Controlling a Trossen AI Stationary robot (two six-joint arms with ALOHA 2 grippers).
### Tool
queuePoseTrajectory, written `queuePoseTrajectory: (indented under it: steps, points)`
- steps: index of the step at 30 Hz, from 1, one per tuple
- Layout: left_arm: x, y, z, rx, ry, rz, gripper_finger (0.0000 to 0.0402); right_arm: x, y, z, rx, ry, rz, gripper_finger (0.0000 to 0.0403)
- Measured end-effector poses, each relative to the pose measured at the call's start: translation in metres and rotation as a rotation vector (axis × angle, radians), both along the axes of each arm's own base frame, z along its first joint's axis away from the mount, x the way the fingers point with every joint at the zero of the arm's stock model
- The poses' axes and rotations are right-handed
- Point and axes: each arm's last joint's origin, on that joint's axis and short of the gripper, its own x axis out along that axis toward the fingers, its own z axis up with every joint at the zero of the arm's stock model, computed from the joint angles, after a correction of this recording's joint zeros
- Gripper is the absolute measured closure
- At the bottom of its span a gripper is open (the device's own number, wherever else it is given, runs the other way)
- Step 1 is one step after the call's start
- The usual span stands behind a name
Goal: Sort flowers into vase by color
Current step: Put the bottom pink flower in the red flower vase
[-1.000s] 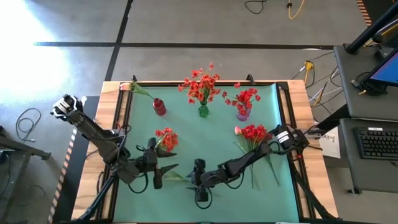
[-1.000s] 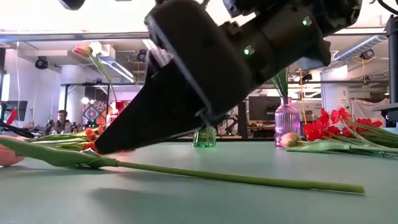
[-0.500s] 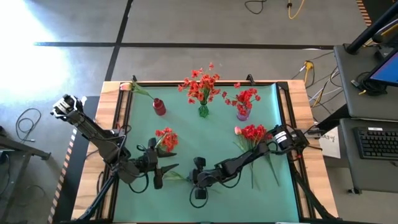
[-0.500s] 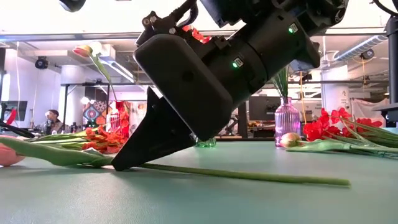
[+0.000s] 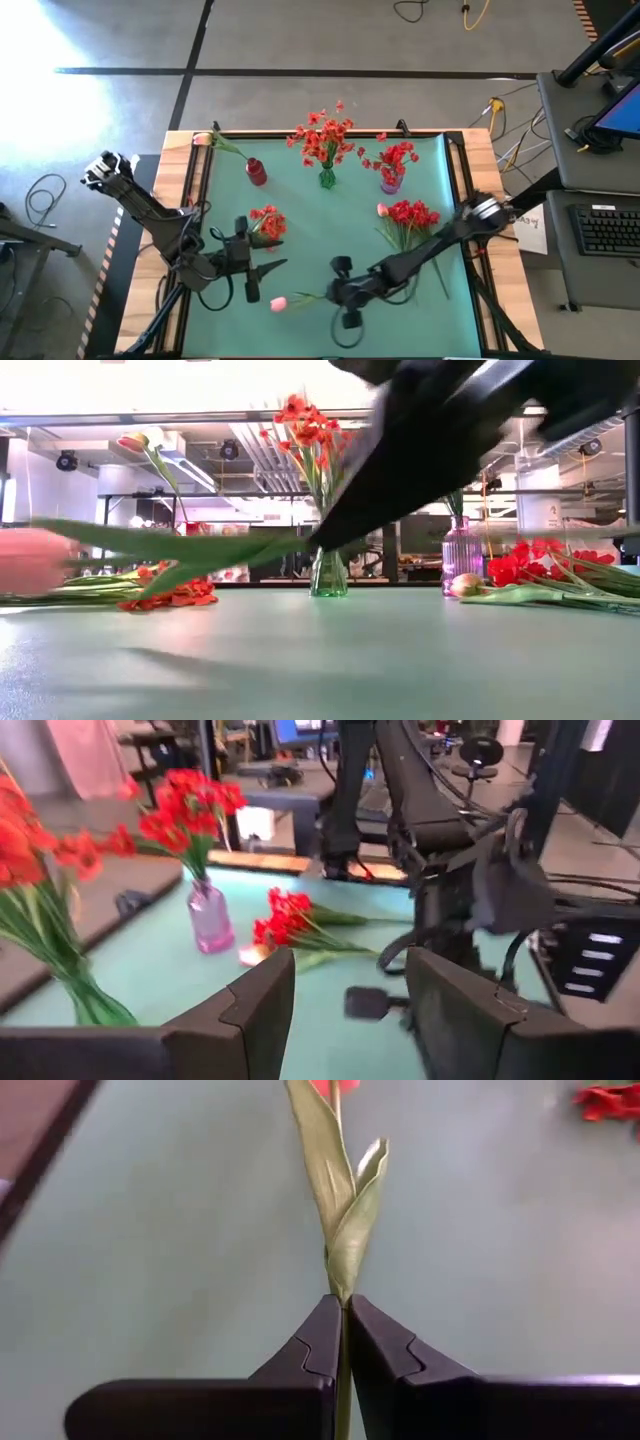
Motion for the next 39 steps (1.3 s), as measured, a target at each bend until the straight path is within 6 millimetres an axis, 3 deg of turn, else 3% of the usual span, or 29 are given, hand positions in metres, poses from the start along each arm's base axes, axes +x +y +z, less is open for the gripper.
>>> queuePoseTrajectory:
  steps: [4, 8, 11, 15, 21, 25, 31, 36, 39]
  points:
    - [-0.001, 0.002, 0.001, 0.049, 0.005, 0.022, 0.0223, -0.039, -0.003, 0.026, 0.027, -0.074, 0.015, 0.0390]
    - [-0.001, 0.001, -0.008, 0.069, 0.028, 0.021, 0.0223, -0.076, -0.010, 0.050, 0.107, -0.255, 0.036, 0.0390]
    - [0.000, 0.000, -0.022, 0.046, 0.051, 0.031, 0.0223, -0.095, -0.016, 0.058, 0.155, -0.435, 0.079, 0.0390]
    - [0.003, -0.002, -0.039, 0.005, 0.053, 0.042, 0.0223, -0.107, -0.022, 0.057, 0.169, -0.657, 0.117, 0.0390]
    - [0.019, -0.015, -0.054, 0.009, -0.055, 0.022, 0.0223, -0.100, -0.036, 0.065, 0.121, -0.917, 0.078, 0.0390]
    - [0.038, -0.025, -0.060, 0.051, -0.142, 0.012, 0.0223, -0.088, -0.041, 0.075, 0.068, -0.988, 0.062, 0.0390]
    - [0.065, -0.027, -0.060, 0.069, -0.331, -0.041, 0.0223, -0.072, -0.040, 0.080, 0.005, -1.011, 0.054, 0.0390]
    - [0.079, -0.022, -0.067, 0.058, -0.386, -0.034, 0.0223, -0.065, -0.037, 0.082, 0.001, -1.023, 0.078, 0.0390]
    - [0.088, -0.021, -0.069, 0.043, -0.418, -0.121, 0.0223, -0.064, -0.037, 0.081, -0.001, -1.020, 0.079, 0.0390]
